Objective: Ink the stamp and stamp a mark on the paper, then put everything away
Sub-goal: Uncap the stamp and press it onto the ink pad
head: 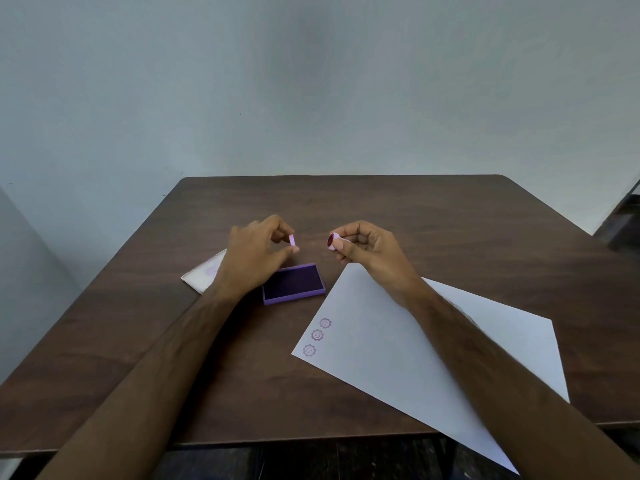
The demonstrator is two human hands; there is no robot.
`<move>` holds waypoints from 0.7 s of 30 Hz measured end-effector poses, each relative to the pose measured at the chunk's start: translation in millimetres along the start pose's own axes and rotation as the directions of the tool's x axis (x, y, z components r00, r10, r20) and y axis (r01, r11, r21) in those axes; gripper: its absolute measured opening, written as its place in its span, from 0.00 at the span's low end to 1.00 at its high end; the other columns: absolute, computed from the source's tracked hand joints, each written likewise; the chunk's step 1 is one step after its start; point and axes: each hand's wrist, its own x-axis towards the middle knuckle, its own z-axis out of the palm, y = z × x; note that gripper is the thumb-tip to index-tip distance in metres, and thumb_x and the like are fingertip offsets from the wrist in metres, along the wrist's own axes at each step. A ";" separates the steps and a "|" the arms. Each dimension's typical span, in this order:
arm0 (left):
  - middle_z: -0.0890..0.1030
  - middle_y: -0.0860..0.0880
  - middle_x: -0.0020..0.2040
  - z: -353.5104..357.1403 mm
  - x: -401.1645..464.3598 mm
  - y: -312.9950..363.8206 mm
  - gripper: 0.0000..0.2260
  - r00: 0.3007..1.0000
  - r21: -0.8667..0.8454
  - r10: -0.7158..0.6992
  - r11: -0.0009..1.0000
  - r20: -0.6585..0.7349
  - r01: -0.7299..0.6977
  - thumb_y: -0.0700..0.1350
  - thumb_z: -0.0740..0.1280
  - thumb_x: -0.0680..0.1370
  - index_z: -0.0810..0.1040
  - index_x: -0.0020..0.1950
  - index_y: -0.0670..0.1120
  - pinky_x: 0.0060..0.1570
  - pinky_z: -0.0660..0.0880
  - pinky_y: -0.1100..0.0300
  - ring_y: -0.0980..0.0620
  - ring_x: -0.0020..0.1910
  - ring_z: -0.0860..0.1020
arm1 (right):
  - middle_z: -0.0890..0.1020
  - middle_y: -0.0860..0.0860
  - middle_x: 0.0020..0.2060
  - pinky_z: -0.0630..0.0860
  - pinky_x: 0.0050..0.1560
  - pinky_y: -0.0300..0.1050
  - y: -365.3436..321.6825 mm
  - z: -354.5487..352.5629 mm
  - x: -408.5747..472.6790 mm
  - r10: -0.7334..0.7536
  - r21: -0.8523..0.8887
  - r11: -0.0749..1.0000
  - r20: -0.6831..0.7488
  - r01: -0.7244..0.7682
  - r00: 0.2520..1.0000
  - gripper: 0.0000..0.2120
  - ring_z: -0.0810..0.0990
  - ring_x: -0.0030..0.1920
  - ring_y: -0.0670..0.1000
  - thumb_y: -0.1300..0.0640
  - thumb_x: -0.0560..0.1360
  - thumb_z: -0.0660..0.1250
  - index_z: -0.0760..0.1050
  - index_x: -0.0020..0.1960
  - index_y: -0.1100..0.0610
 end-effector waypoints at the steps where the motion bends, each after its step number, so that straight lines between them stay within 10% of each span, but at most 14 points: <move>1: 0.82 0.58 0.51 0.0 1.9 -3.1 0.06 1.000 0.050 -0.031 0.998 -0.003 0.031 0.54 0.71 0.77 0.79 0.51 0.54 0.59 0.64 0.52 0.55 0.55 0.78 | 0.87 0.54 0.48 0.83 0.50 0.42 0.1 0.2 0.3 0.002 -0.008 1.000 -0.002 -0.002 1.000 0.11 0.84 0.45 0.47 0.58 0.78 0.71 0.81 0.58 0.61; 8: 0.78 0.57 0.52 4.3 8.7 -8.8 0.07 0.976 0.116 -0.217 0.970 0.034 0.212 0.57 0.68 0.78 0.83 0.53 0.59 0.56 0.58 0.50 0.50 0.63 0.72 | 0.87 0.52 0.48 0.82 0.49 0.38 -0.9 0.7 0.6 -0.001 -0.052 0.999 0.003 0.001 1.000 0.11 0.84 0.45 0.44 0.58 0.79 0.70 0.81 0.59 0.61; 21: 0.73 0.55 0.57 -5.1 2.9 -13.1 0.17 0.984 0.235 -0.096 0.970 0.151 0.059 0.66 0.62 0.78 0.79 0.61 0.60 0.61 0.60 0.47 0.51 0.63 0.69 | 0.86 0.50 0.47 0.81 0.46 0.39 0.4 2.1 1.2 0.010 -0.069 0.998 0.003 -0.010 1.000 0.09 0.82 0.44 0.45 0.56 0.78 0.71 0.82 0.57 0.58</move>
